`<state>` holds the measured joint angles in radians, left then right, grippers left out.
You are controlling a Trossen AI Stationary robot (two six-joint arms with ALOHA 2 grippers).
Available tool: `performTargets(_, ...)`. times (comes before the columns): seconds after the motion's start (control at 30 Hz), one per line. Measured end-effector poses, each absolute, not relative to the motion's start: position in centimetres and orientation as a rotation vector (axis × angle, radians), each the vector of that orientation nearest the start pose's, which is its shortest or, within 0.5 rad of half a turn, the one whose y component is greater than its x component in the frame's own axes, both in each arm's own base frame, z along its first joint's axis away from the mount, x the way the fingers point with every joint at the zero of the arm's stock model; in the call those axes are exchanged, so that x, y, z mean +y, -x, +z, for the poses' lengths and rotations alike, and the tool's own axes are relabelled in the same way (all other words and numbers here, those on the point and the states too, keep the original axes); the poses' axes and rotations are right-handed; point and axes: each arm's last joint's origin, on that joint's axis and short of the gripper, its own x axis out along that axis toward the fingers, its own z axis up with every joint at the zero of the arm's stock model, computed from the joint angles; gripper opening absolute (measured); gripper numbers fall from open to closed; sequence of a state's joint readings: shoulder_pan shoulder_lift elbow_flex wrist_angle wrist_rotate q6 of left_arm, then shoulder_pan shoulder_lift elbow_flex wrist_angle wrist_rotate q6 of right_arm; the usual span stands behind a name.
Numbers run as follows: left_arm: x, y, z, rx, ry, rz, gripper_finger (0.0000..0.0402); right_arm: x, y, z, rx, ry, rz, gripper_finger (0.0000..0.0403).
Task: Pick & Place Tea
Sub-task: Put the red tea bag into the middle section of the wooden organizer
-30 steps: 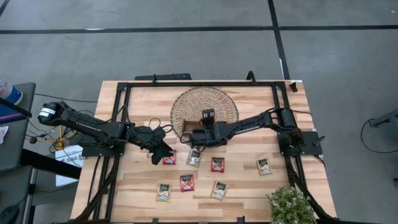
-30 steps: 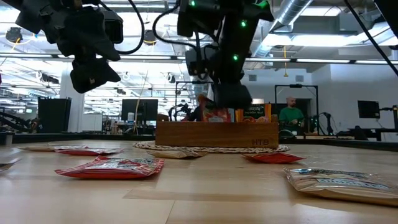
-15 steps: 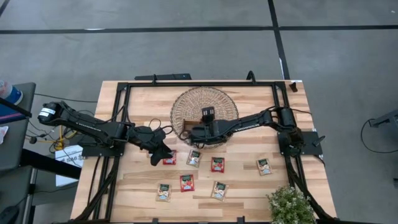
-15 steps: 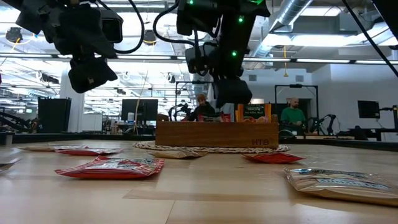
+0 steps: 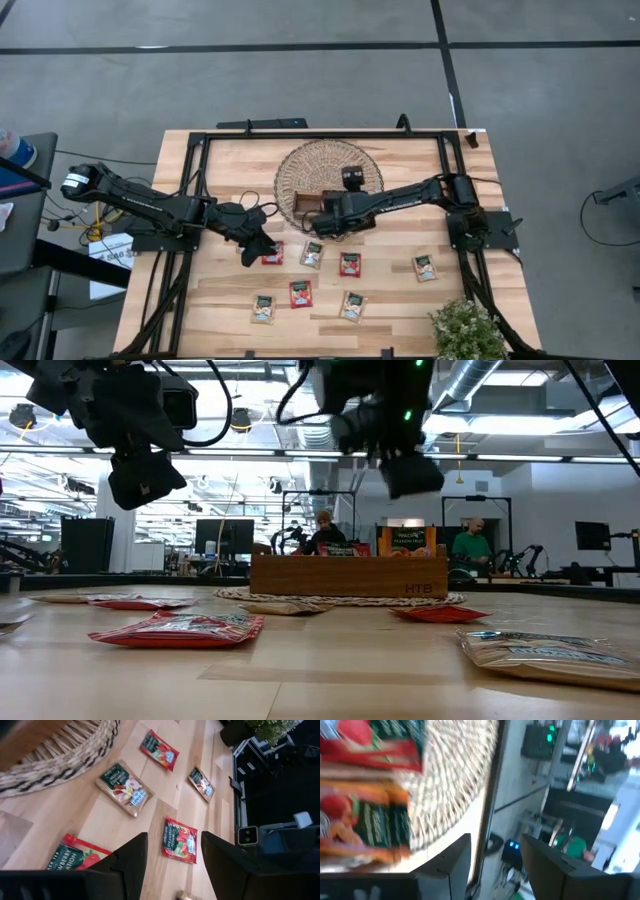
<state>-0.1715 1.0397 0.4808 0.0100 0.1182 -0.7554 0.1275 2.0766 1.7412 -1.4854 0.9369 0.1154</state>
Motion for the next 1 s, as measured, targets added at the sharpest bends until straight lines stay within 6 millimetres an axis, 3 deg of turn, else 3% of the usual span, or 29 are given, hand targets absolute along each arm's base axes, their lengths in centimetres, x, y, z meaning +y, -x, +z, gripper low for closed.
performTargets(0.1, -3.9, -20.4, 20.2, 0.637, 0.74, -0.068, 0.0177, 3.6, -37.3, 23.9, 1.549, 0.798, -0.666, 0.0156)
performTargets(0.3, -4.0, -20.4, 20.2, 0.646, 0.796, -0.071, 0.0177, 7.0, -35.3, 26.3, 1.578, 0.609, -0.413, 0.015)
performTargets(0.47, -4.1, -20.5, 20.4, 0.644, 0.806, -0.102, 0.0177, 10.0, -33.6, 28.9, 1.492, 0.464, -0.195, 0.0148)
performTargets(0.57, -4.1, -20.5, 20.4, 0.644, 0.801, -0.107, 0.0177, 11.7, -33.4, 29.5, 1.39, 0.348, -0.045, 0.0148)
performTargets(0.73, -4.1, -20.5, 20.3, 0.643, 0.772, -0.114, 0.0177, 13.0, -33.5, 28.0, 1.299, 0.316, 0.01, 0.0142)
performTargets(1.0, -4.0, -20.3, 20.1, 0.667, 0.769, -0.1, 0.0177, 12.8, -33.7, 21.4, 1.379, 0.239, 0.088, 0.013)
